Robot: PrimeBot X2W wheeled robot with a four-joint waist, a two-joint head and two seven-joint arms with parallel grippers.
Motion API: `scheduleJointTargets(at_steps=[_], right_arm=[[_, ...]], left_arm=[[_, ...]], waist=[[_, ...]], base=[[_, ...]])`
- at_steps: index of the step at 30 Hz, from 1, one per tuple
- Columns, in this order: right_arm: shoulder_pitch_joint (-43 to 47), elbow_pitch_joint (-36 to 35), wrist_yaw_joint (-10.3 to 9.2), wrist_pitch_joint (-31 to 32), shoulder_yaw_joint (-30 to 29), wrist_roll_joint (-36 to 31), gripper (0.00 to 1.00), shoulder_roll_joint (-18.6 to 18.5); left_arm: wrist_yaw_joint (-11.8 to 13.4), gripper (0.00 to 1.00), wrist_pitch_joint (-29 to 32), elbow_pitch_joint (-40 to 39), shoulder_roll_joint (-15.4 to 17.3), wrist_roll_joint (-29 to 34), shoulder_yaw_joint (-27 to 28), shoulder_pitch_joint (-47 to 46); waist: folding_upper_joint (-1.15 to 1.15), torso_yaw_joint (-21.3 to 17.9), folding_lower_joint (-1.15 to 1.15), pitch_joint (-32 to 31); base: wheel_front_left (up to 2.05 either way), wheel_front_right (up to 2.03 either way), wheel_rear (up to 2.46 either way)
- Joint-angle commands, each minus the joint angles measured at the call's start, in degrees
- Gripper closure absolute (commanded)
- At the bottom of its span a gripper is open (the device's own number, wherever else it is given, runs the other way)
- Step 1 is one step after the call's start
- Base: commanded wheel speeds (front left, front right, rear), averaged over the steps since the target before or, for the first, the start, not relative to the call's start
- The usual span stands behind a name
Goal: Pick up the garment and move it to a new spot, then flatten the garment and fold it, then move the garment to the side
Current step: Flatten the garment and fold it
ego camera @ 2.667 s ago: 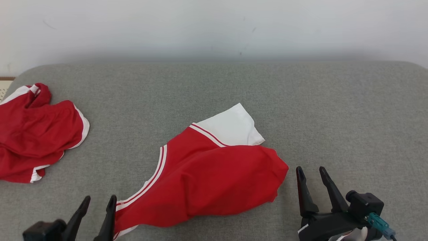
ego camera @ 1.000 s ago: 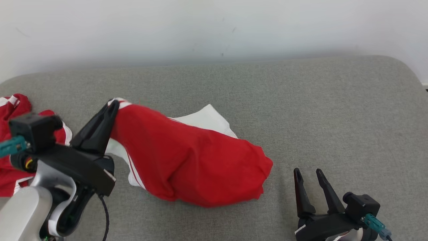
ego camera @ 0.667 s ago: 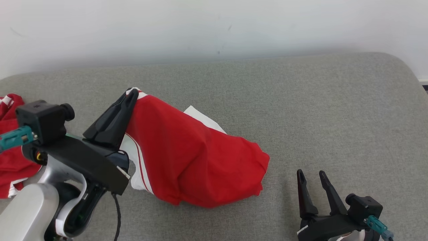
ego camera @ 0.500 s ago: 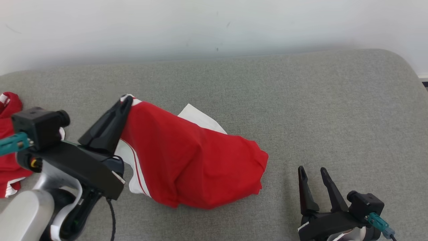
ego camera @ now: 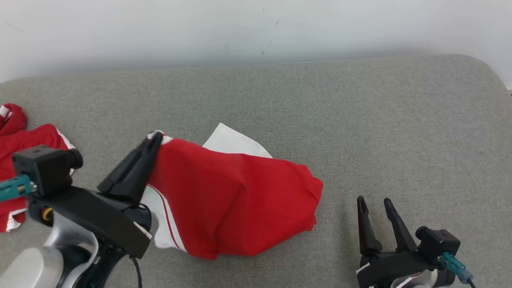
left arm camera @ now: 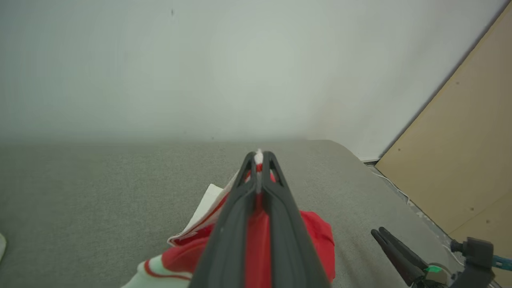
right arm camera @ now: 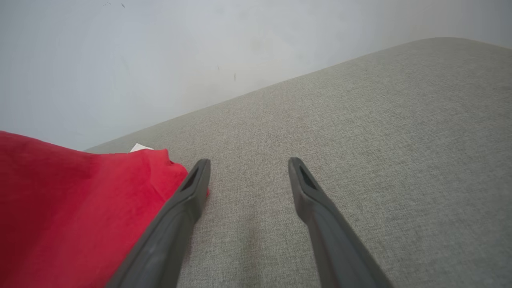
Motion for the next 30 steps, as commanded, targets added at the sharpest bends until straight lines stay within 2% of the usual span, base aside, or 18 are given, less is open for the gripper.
scheduleJointTargets(at_steps=[1,6,17,21,25,26,27,30], right_arm=[[-0.79,0.07,0.05,-0.14,0.16,0.16,0.0,-0.01],[-1.97,0.46,0.05,-0.15,0.86,0.17,0.0,-0.01],[-3.9,1.02,0.05,-0.15,2.34,1.41,0.0,-0.01],[-4.32,1.26,0.05,-0.15,2.74,1.65,0.0,-0.01],[-4.24,1.45,0.05,-0.15,3.14,1.77,0.0,0.0],[-4.09,1.55,0.05,-0.16,3.19,1.72,0.0,0.0],[-3.85,1.68,0.05,-0.15,3.17,1.67,0.0,-0.01],[-2.97,1.91,0.05,-0.16,2.81,1.29,0.0,-0.01]], left_arm=[[-0.77,1.0,-0.55,1.17,-0.72,-1.5,0.21,0.94],[-4.14,1.0,-4.24,9.48,-0.73,-0.91,1.39,-1.55],[-13.41,1.0,-7.63,30.09,-2.65,-0.99,-0.91,-8.91],[-16.65,1.0,-9.99,38.01,-2.66,1.12,-2.2,-12.05],[-18.34,1.0,-13.11,43.94,-2.65,3.19,-2.62,-13.64],[-18.73,0.74,-14.22,45.72,-2.9,3.72,-2.78,-13.96],[-19.08,0.0,-15.44,47.34,-3.36,4.04,-2.83,-14.06],[-20.09,0.0,-18.28,50.58,-4.38,4.1,-2.96,-13.55]], waist=[[0.0,-0.1,0.0,0.2],[0.0,-1.51,0.0,1.33],[0.0,-5.98,0.0,4.45],[0.0,-7.2,0.0,4.99],[0.0,-7.8,0.0,4.88],[0.0,-7.86,0.0,4.73],[0.0,-7.84,0.0,4.45],[0.0,-7.27,0.0,3.4]], base=[[0.0,0.0,0.0],[0.0,0.0,0.0],[0.0,0.0,0.0],[0.0,0.0,0.0],[0.0,0.0,0.0],[0.0,0.0,0.0],[0.0,0.0,0.0],[0.0,0.0,0.0]])
